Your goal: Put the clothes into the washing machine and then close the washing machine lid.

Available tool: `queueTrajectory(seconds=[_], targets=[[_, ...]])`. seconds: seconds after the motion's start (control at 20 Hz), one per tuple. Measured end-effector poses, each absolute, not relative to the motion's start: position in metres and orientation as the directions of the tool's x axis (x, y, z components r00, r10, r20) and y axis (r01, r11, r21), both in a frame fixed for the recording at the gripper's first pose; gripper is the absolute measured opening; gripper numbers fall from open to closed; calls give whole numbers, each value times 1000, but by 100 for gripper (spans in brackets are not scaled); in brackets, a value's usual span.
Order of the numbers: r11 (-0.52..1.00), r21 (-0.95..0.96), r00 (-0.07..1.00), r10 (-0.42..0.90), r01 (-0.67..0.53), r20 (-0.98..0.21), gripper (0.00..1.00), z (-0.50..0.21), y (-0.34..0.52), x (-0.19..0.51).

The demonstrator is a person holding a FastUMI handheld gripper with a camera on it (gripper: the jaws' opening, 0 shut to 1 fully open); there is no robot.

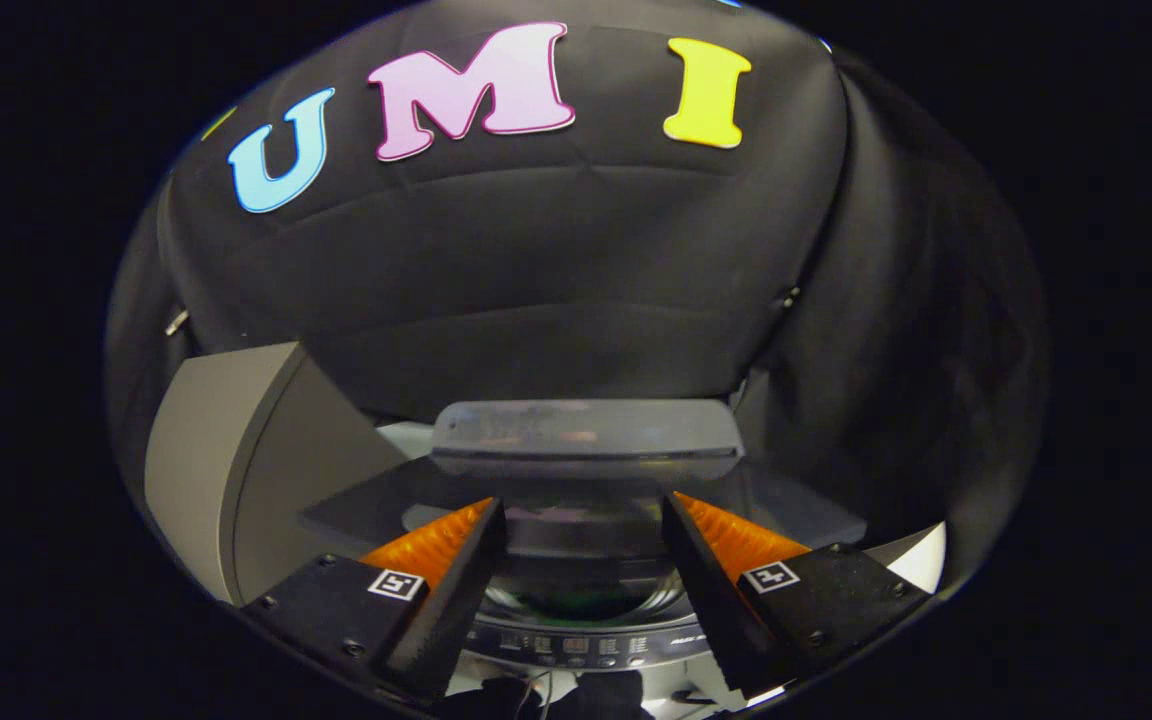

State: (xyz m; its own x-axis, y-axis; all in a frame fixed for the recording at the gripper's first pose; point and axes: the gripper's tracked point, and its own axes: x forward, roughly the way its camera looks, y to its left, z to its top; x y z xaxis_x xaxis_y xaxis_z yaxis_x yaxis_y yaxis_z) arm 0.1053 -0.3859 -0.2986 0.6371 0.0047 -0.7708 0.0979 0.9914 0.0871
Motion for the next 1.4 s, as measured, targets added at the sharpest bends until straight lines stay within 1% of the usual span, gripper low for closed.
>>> queueTrajectory(seconds=[0.1,0.2,0.3,0.4,0.5,0.6,0.85,1.2,1.4], targets=[[998,-1,699,-49,69,-713,99,-281,-388,104],[998,-53,782,-58,32,-620,99,-242,-374,108],[998,-62,861,-34,3,-507,99,-190,-350,116],[998,-51,930,0,-20,-368,99,-128,-327,124],[999,-24,973,40,-47,-228,98,-69,-299,128],[998,-29,988,49,-54,-146,98,-36,-282,119],[996,20,989,91,-90,-119,98,-9,-254,108],[994,61,992,100,-95,-81,98,5,-248,102],[991,79,986,120,-111,-112,98,-1,-241,103]])
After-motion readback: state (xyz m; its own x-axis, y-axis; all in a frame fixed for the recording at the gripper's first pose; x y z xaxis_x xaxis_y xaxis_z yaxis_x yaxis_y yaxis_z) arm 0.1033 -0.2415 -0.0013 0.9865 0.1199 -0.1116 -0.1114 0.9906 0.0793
